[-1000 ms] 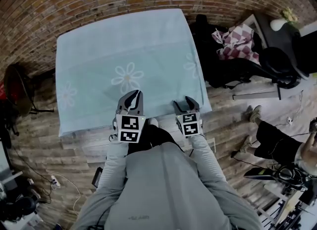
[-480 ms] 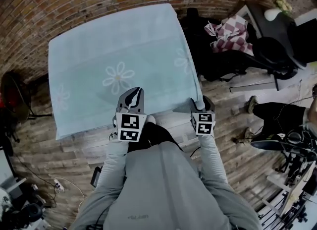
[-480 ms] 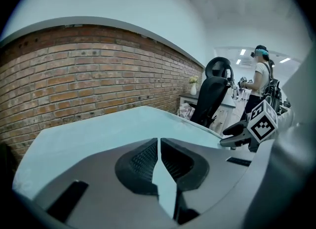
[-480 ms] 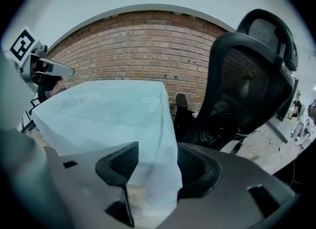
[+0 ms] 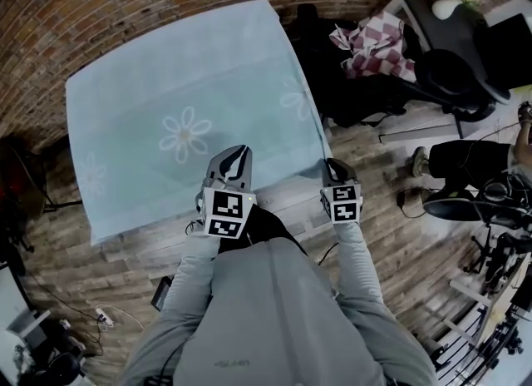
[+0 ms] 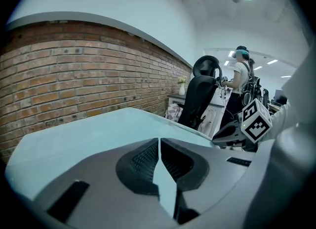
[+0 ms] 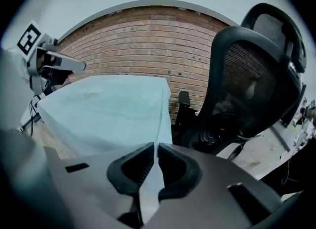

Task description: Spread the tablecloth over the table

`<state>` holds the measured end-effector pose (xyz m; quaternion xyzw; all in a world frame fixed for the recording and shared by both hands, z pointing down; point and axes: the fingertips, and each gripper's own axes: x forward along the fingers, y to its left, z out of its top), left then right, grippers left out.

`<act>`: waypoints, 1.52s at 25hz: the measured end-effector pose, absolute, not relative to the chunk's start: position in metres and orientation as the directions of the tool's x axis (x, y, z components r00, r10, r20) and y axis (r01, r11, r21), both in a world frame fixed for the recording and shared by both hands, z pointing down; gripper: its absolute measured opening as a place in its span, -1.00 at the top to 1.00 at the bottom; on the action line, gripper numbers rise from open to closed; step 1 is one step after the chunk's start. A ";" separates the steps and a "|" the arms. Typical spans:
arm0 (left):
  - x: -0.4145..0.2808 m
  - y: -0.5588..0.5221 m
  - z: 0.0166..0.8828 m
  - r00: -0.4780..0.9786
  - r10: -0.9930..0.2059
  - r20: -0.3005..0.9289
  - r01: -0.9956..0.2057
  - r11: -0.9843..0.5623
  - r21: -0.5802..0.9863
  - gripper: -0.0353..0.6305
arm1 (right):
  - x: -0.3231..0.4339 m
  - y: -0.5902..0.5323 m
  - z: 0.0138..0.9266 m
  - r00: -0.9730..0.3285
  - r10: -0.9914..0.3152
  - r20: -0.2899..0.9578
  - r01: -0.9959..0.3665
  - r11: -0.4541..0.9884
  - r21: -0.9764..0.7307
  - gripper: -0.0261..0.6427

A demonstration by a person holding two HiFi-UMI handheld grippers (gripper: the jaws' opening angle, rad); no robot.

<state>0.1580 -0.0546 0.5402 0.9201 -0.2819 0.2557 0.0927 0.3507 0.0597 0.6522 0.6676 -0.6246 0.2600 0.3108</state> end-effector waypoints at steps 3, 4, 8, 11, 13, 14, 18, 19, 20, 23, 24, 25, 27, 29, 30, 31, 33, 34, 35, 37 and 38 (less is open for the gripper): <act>0.164 -0.052 0.542 0.719 -0.462 0.519 -0.554 -0.832 0.026 0.81 | 0.366 0.063 0.648 0.140 -0.667 0.732 -0.988 -0.043 0.150 0.83; 0.165 -0.051 0.542 0.721 -0.459 0.519 -0.551 -0.834 0.028 0.81 | 0.373 0.064 0.647 0.160 -0.665 0.730 -0.985 -0.058 0.163 0.84; 0.165 -0.053 0.541 0.723 -0.461 0.514 -0.552 -0.833 0.030 0.81 | 0.402 0.064 0.655 0.213 -0.615 0.759 -0.975 -0.089 0.202 0.84; 0.158 -0.055 0.543 0.716 -0.468 0.518 -0.564 -0.825 0.036 0.81 | 0.417 0.063 0.665 0.230 -0.590 0.774 -0.973 -0.121 0.197 0.82; 0.153 -0.056 0.543 0.715 -0.475 0.513 -0.570 -0.821 0.033 0.81 | 0.421 0.065 0.660 0.244 -0.597 0.764 -0.970 -0.162 0.183 0.66; 0.150 -0.057 0.543 0.714 -0.480 0.510 -0.572 -0.819 0.030 0.81 | 0.422 0.065 0.655 0.251 -0.607 0.754 -0.968 -0.180 0.177 0.63; 0.144 -0.061 0.535 0.715 -0.494 0.495 -0.581 -0.814 0.025 0.81 | 0.417 0.072 0.638 0.249 -0.646 0.721 -0.968 -0.188 0.166 0.63; 0.143 -0.062 0.533 0.717 -0.496 0.490 -0.580 -0.814 0.025 0.81 | 0.411 0.073 0.634 0.243 -0.654 0.716 -0.970 -0.181 0.163 0.62; 0.142 -0.063 0.530 0.719 -0.498 0.485 -0.580 -0.815 0.023 0.81 | 0.405 0.074 0.630 0.234 -0.663 0.711 -0.972 -0.171 0.161 0.62; 0.138 -0.066 0.521 0.725 -0.505 0.468 -0.580 -0.814 0.020 0.81 | 0.379 0.068 0.616 0.199 -0.696 0.690 -0.980 -0.125 0.157 0.62; 0.135 -0.068 0.517 0.725 -0.511 0.462 -0.583 -0.813 0.016 0.81 | 0.369 0.063 0.609 0.184 -0.711 0.679 -0.982 -0.106 0.155 0.62; 0.132 -0.070 0.513 0.723 -0.518 0.458 -0.587 -0.810 0.012 0.81 | 0.359 0.057 0.602 0.168 -0.725 0.667 -0.984 -0.088 0.153 0.62; 0.125 -0.074 0.505 0.716 -0.533 0.450 -0.599 -0.801 0.005 0.81 | 0.340 0.042 0.589 0.137 -0.757 0.638 -0.987 -0.051 0.150 0.62; 0.117 -0.078 0.497 0.707 -0.553 0.441 -0.615 -0.789 -0.003 0.81 | 0.322 0.025 0.574 0.099 -0.790 0.606 -0.989 -0.013 0.145 0.62; 0.112 -0.081 0.492 0.701 -0.566 0.434 -0.625 -0.781 -0.009 0.81 | 0.313 0.015 0.567 0.078 -0.804 0.589 -0.990 0.008 0.141 0.62; 0.106 -0.084 0.487 0.693 -0.581 0.427 -0.636 -0.772 -0.017 0.81 | 0.304 0.005 0.559 0.056 -0.818 0.572 -0.990 0.029 0.138 0.62; 0.092 -0.091 0.476 0.673 -0.613 0.413 -0.662 -0.749 -0.032 0.81 | 0.287 -0.016 0.542 0.015 -0.844 0.536 -0.988 0.070 0.138 0.62; 0.084 -0.095 0.470 0.661 -0.631 0.407 -0.677 -0.735 -0.040 0.81 | 0.279 -0.027 0.533 -0.006 -0.857 0.516 -0.986 0.090 0.139 0.62; 0.075 -0.100 0.465 0.646 -0.650 0.400 -0.693 -0.719 -0.049 0.81 | 0.269 -0.038 0.523 -0.029 -0.870 0.493 -0.984 0.111 0.139 0.62; 0.055 -0.109 0.453 0.611 -0.692 0.384 -0.728 -0.682 -0.069 0.81 | 0.250 -0.062 0.502 -0.077 -0.893 0.443 -0.977 0.156 0.145 0.62; 0.044 -0.113 0.447 0.594 -0.712 0.375 -0.746 -0.662 -0.077 0.81 | 0.241 -0.073 0.491 -0.100 -0.903 0.417 -0.973 0.176 0.149 0.62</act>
